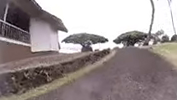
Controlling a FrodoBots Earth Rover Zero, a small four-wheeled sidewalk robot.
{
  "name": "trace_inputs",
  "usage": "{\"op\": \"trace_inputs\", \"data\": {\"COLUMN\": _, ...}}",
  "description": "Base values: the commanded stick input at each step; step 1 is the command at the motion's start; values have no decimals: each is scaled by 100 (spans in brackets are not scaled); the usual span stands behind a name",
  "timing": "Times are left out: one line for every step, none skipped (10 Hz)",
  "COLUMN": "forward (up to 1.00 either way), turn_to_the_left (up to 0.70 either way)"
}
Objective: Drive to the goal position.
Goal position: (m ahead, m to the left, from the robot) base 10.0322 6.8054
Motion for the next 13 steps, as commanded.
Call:
{"op": "trace_inputs", "data": {"forward": 0, "turn_to_the_left": -70}}
{"op": "trace_inputs", "data": {"forward": 0, "turn_to_the_left": -70}}
{"op": "trace_inputs", "data": {"forward": 0, "turn_to_the_left": -70}}
{"op": "trace_inputs", "data": {"forward": 0, "turn_to_the_left": -70}}
{"op": "trace_inputs", "data": {"forward": 0, "turn_to_the_left": -70}}
{"op": "trace_inputs", "data": {"forward": 0, "turn_to_the_left": -70}}
{"op": "trace_inputs", "data": {"forward": 0, "turn_to_the_left": -70}}
{"op": "trace_inputs", "data": {"forward": 0, "turn_to_the_left": -70}}
{"op": "trace_inputs", "data": {"forward": 0, "turn_to_the_left": -33}}
{"op": "trace_inputs", "data": {"forward": 4, "turn_to_the_left": 0}}
{"op": "trace_inputs", "data": {"forward": 29, "turn_to_the_left": 0}}
{"op": "trace_inputs", "data": {"forward": 70, "turn_to_the_left": 0}}
{"op": "trace_inputs", "data": {"forward": 70, "turn_to_the_left": 0}}
